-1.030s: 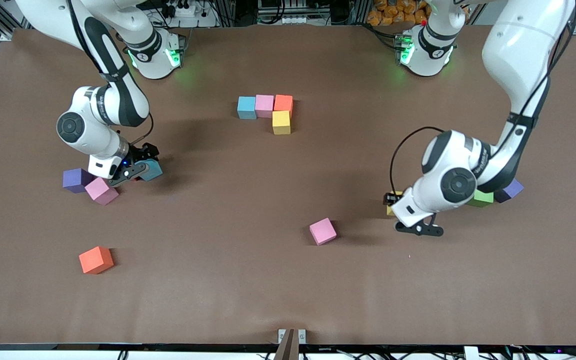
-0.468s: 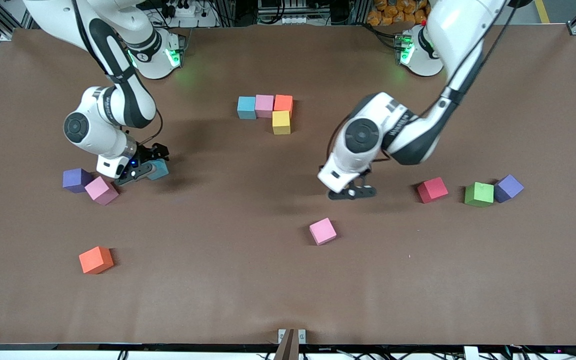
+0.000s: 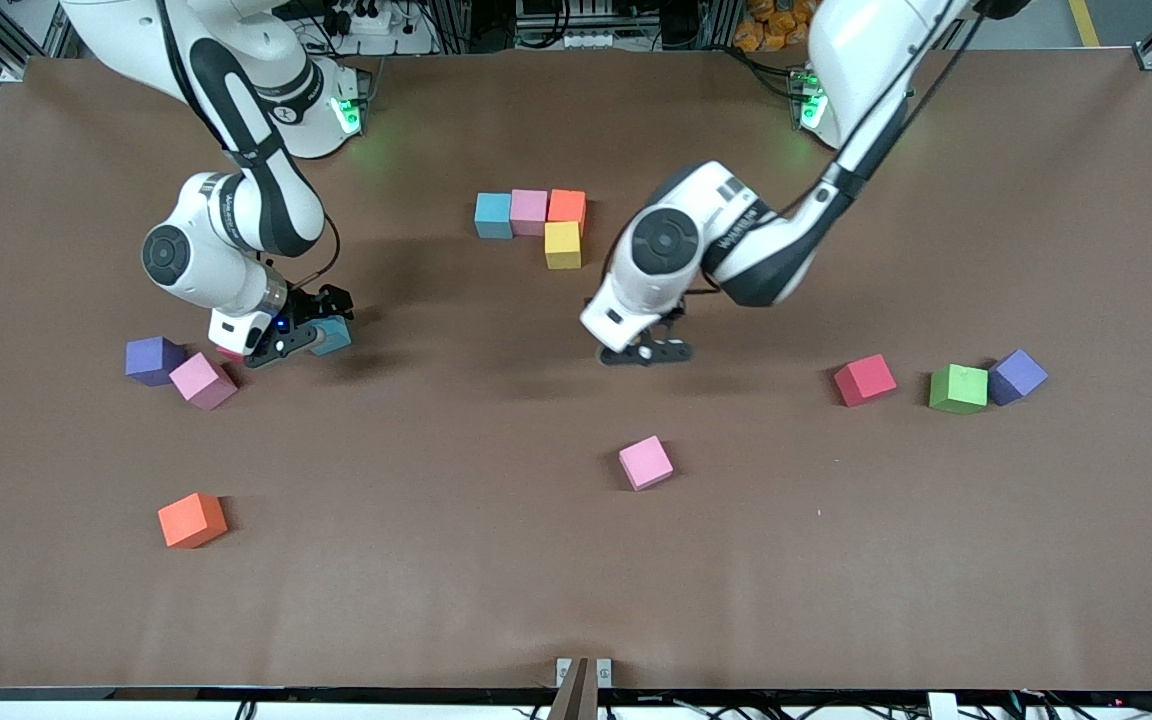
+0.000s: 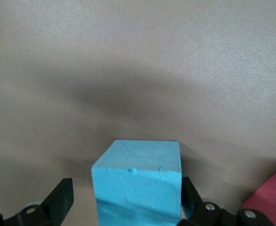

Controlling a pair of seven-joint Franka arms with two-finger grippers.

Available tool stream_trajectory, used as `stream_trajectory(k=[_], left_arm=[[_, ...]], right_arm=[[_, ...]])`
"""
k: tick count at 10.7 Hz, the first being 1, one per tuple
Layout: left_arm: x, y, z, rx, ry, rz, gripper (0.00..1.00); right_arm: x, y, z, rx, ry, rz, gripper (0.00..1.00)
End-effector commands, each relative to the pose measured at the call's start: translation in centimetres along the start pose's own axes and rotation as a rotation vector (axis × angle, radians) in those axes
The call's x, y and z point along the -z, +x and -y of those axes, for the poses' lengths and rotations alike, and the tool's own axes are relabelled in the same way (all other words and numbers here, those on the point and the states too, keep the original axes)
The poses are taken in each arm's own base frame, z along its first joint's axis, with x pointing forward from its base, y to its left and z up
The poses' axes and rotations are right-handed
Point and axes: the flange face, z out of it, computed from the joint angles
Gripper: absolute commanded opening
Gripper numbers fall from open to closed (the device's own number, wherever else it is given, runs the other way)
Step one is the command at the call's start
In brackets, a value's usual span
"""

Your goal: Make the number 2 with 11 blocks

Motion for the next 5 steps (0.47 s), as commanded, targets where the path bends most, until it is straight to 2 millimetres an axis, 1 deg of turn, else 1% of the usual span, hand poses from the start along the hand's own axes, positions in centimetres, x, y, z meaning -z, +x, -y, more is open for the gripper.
stream_trajectory(k=[1, 2, 3, 4, 5], left_arm=[[-1.5, -2.7, -2.1, -0.014, -0.015, -0.006, 0.0], [-1.8, -3.2, -2.6, -0.015, -0.027, -0.014, 0.0], [-2.3, -3.7, -3.1, -0.023, -0.04, -0.021, 0.0], [-2.4, -3.7, -3.3, -0.022, -0.055, -0.027, 0.0], [-2.8, -3.8, -3.4, -0.025, -0.055, -0.025, 0.0]], right_arm=[[-0.1, -0.2, -0.1, 0.034, 0.015, -0.01, 1.0], [-0.1, -0.1, -0.1, 0.036, 0.015, -0.009, 0.95], [-0.3, -0.2, -0.1, 0.035, 0.015, -0.004, 0.81], [-0.3, -0.1, -0.1, 0.035, 0.015, -0.006, 0.7], [-0.3, -0.1, -0.1, 0.035, 0.015, -0.006, 0.63]])
